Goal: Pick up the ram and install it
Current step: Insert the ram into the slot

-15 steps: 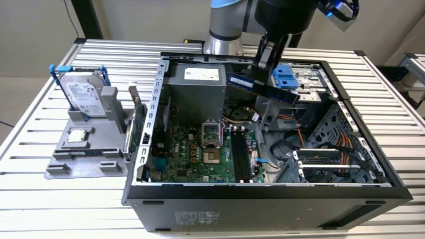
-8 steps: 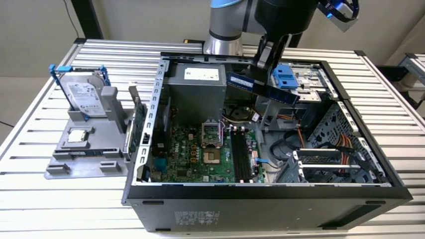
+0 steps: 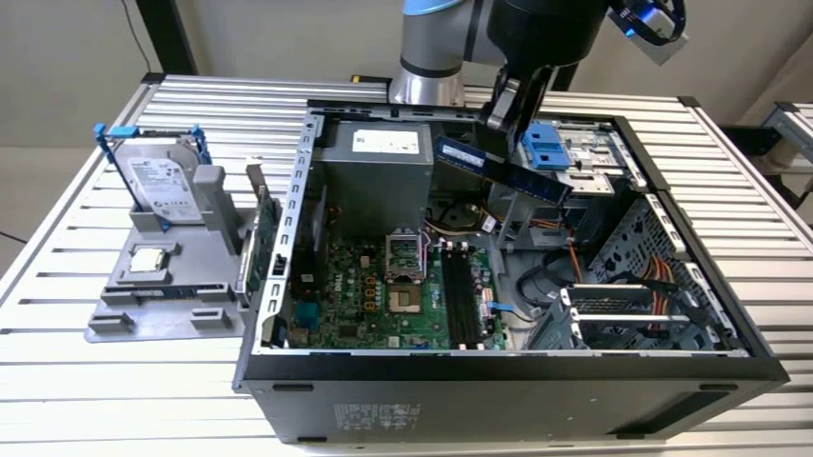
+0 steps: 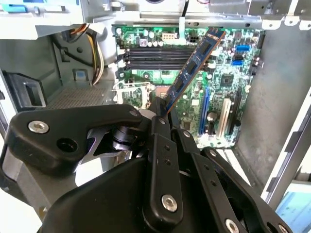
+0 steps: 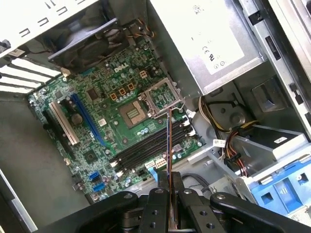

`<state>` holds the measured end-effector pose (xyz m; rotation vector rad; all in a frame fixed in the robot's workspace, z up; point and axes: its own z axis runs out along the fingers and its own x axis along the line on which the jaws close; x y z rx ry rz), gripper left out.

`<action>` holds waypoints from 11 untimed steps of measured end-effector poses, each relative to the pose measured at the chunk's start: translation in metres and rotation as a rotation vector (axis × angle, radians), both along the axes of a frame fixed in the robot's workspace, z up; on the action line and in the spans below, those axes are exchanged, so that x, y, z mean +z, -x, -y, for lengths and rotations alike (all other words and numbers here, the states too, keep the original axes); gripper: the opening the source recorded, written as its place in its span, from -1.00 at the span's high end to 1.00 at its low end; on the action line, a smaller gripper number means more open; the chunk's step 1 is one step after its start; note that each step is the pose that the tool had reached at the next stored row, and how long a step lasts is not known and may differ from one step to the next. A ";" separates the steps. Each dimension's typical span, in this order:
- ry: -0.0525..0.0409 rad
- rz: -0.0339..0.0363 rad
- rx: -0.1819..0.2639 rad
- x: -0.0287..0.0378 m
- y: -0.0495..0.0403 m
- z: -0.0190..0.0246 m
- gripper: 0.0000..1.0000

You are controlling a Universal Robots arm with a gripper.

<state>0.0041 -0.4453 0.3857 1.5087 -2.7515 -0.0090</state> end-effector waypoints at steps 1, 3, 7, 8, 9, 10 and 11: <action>0.0000 -0.0001 -0.013 0.0000 0.0000 0.0000 1.00; 0.0001 -0.0001 -0.037 -0.0001 0.0000 0.0000 1.00; 0.0002 -0.0001 -0.080 -0.0001 0.0000 0.0000 1.00; 0.0000 0.0000 -0.090 -0.0002 0.0000 0.0000 1.00; 0.0001 -0.0001 -0.100 -0.0002 0.0000 0.0000 1.00; 0.0001 0.0000 -0.110 -0.0002 0.0000 0.0000 1.00; 0.0000 0.0000 -0.119 -0.0002 0.0000 0.0000 1.00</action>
